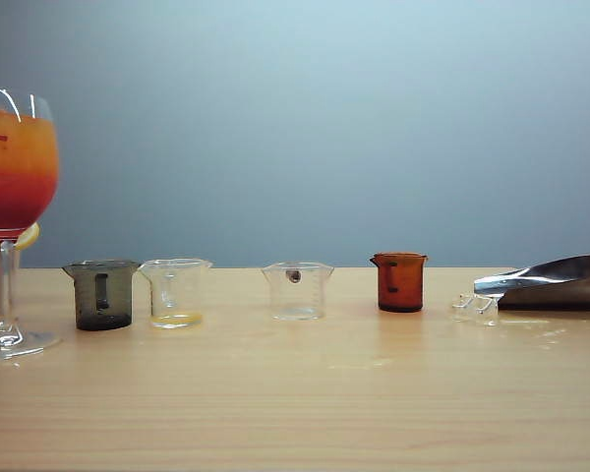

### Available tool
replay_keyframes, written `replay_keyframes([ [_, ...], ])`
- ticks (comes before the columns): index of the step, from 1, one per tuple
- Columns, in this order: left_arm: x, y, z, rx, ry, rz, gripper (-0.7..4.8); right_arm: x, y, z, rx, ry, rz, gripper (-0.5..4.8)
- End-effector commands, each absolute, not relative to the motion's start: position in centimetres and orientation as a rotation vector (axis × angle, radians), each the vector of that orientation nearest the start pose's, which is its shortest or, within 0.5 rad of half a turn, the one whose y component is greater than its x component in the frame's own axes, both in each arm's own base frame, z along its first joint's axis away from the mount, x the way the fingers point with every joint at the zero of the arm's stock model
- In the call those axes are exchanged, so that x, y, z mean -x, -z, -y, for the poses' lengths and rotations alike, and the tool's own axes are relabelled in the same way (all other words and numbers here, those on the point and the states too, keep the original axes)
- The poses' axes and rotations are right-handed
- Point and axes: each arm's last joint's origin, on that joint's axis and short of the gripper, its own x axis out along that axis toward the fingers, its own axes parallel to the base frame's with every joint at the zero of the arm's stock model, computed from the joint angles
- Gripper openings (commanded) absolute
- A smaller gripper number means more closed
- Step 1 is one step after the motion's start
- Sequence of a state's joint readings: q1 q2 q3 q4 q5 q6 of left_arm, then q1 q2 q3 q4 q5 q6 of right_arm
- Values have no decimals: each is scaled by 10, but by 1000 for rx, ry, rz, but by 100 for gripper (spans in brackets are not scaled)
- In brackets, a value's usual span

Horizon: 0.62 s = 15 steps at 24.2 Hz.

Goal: Pick up the fourth measuring cup from the left, pour the grenadine inside into the goblet, and finally put the measuring cup back in its original place.

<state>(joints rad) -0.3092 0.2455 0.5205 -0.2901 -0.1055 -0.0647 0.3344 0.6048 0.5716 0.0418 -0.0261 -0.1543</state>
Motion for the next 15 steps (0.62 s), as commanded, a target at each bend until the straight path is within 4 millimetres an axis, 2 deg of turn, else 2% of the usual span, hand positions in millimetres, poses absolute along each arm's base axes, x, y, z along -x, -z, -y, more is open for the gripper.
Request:
replay_keyframes([
  [1, -76, -281, 21, 64, 207, 17, -5, -138, -303, -49, 152, -366, 3, -1],
  [8, -71, -253, 21, 70, 273, 41, -5, -138, -300, -49, 157, -365, -32, -1],
  [15, -68, -237, 20, 71, 244, 53, -5, -139, -299, -49, 159, -365, -37, -1],
])
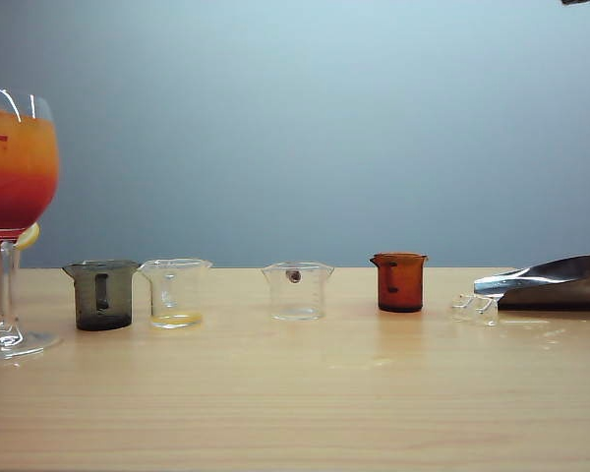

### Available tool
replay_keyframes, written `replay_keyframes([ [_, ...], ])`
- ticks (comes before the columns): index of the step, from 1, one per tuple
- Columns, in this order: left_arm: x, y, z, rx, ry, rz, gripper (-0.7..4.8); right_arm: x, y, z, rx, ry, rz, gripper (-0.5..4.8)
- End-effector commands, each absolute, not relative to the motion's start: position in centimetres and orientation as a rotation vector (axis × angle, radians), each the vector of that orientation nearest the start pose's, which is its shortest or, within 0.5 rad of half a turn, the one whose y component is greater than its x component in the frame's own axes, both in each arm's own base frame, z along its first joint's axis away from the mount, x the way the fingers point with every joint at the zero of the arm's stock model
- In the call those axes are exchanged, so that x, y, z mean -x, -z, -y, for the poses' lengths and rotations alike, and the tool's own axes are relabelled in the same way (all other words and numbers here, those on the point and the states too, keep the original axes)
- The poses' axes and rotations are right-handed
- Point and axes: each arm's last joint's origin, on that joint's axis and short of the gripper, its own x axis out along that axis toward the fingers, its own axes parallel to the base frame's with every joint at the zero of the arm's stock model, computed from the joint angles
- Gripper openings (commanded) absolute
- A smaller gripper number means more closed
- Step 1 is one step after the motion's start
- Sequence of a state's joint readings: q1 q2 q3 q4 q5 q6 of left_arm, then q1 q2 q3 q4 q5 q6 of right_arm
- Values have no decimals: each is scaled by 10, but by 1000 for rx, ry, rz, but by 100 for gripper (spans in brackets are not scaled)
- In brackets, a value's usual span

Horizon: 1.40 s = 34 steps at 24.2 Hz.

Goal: Pick up the fourth measuring cup from the left, pour the grenadine inside into the goblet, and finally put the measuring cup back in its original place.

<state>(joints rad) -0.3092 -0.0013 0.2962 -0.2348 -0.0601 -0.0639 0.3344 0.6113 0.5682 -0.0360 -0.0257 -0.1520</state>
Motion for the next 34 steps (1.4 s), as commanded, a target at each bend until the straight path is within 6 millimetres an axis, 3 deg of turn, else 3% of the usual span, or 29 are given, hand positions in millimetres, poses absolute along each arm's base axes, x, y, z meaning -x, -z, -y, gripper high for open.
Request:
replay_keyframes([
  [1, -68, -236, 20, 70, 245, 55, -5, -139, -299, -49, 158, -365, -38, -1],
  [10, -82, -217, 20, 90, 198, 183, -5, -139, -299, -49, 159, -365, -43, -1],
  [20, -90, -199, 5, 36, 12, 129, -5, -139, -299, -49, 159, -365, -44, -1],
  [30, -97, -174, 4, 5, -5, 89, -5, -139, -299, -49, 159, -365, -44, -1],
  [34, -97, -174, 4, -6, -8, 86, -5, -139, -298, -49, 159, -365, -44, -1],
])
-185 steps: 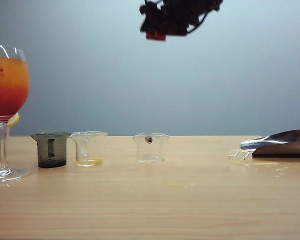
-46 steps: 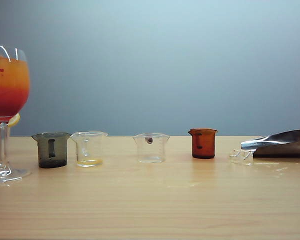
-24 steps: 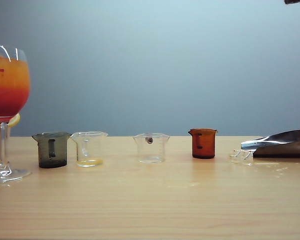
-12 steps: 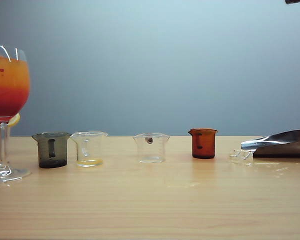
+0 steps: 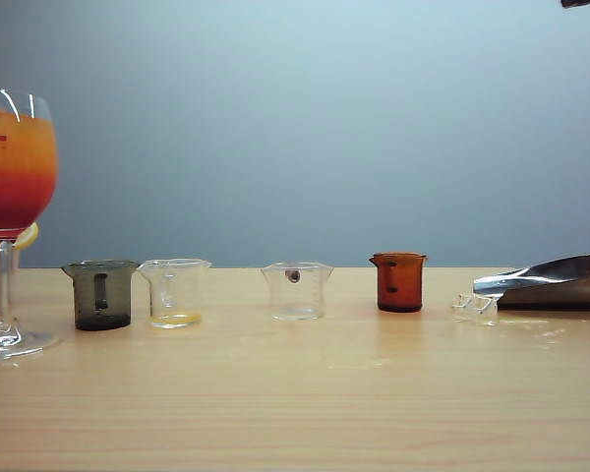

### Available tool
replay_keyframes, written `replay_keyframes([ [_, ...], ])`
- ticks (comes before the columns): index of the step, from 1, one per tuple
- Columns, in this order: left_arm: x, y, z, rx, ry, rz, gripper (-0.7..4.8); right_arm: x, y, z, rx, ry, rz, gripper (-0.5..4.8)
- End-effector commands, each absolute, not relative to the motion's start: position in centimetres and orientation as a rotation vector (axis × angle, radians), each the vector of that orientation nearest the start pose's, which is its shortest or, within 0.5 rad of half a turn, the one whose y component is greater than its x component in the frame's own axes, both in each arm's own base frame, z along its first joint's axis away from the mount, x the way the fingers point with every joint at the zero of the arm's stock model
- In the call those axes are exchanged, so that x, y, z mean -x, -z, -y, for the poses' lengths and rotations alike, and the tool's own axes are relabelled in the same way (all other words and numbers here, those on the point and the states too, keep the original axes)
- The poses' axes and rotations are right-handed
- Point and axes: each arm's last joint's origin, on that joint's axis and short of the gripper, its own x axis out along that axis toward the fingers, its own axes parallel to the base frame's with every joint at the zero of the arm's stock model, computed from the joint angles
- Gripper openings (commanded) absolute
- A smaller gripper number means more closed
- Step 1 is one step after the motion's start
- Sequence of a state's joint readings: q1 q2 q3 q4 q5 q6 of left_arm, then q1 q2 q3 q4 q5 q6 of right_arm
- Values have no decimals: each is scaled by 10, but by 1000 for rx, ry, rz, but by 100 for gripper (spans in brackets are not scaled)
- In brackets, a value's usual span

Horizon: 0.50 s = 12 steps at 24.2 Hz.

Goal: Pick up the fourth measuring cup from the left, pour the grenadine inside into the goblet, and finally put the measuring cup back in its original place.

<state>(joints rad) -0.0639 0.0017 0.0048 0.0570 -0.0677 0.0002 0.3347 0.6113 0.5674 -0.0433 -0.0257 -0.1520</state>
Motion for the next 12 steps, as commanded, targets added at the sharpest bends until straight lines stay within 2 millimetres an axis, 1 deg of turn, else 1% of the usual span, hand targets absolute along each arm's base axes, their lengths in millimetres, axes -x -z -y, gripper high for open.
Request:
replay_keyframes([
  [1, -97, -174, 4, -6, -8, 84, -5, -139, -299, -49, 159, -365, -44, -1],
  [3, -97, -174, 4, -6, -8, 84, 7, -139, -298, -49, 159, -365, -44, -1],
  [12, -97, -174, 4, -6, -7, 82, 7, -139, -299, -49, 159, -365, -44, -1],
])
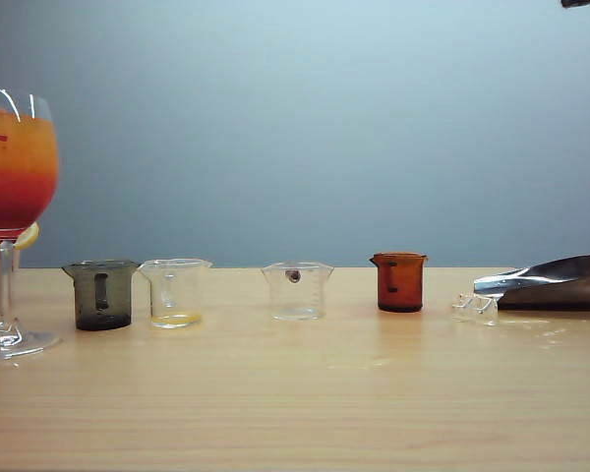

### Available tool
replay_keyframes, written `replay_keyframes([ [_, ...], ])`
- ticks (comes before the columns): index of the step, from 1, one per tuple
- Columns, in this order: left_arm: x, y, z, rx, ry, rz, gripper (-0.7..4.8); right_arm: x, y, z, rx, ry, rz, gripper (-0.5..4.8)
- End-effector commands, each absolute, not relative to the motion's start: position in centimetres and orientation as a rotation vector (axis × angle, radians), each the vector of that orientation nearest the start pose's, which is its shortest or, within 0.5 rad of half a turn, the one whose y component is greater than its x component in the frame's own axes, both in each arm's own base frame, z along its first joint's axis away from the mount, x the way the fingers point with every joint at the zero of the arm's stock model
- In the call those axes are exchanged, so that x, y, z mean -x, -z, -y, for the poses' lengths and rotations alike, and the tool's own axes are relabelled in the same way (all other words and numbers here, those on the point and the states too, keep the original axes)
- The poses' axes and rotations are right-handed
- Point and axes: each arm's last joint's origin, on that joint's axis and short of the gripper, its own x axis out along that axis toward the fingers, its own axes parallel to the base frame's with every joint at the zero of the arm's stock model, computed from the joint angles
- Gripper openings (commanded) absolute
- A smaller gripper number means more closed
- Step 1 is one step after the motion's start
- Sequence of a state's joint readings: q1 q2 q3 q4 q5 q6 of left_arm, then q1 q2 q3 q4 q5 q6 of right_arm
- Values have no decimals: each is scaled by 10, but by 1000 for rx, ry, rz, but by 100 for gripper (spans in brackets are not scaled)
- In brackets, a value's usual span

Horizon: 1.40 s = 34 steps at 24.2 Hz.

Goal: Pick up the fourth measuring cup from the left, pour the grenadine inside into the goblet, and finally put the measuring cup back in its original place.

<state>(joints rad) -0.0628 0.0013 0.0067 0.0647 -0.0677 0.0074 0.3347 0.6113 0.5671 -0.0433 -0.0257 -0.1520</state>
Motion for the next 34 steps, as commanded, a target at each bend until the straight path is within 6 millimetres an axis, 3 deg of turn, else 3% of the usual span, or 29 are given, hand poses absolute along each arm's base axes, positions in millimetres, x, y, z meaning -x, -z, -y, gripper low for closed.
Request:
replay_keyframes([
  [1, -97, -174, 4, -6, -7, 82, 7, -139, -299, -49, 159, -365, -44, -1],
  [6, -97, -174, 4, -6, -7, 82, 7, -137, -297, -48, 158, -361, -35, -1],
  [9, -97, -174, 4, -6, -7, 82, 7, -126, -284, -38, 146, -311, 45, -1],
  [14, -97, -174, 4, -6, -7, 82, 7, -104, -226, -13, 149, -132, 122, -1],
  [18, -97, -174, 4, -6, -7, 82, 7, -96, -199, -3, 154, -34, 125, -1],
  [27, -97, -174, 4, -6, -7, 80, 7, -97, -175, 0, 39, -15, 119, -1],
  [34, -97, -173, 4, -7, -7, 73, 7, -97, -175, 0, 2, -17, 112, -1],
])
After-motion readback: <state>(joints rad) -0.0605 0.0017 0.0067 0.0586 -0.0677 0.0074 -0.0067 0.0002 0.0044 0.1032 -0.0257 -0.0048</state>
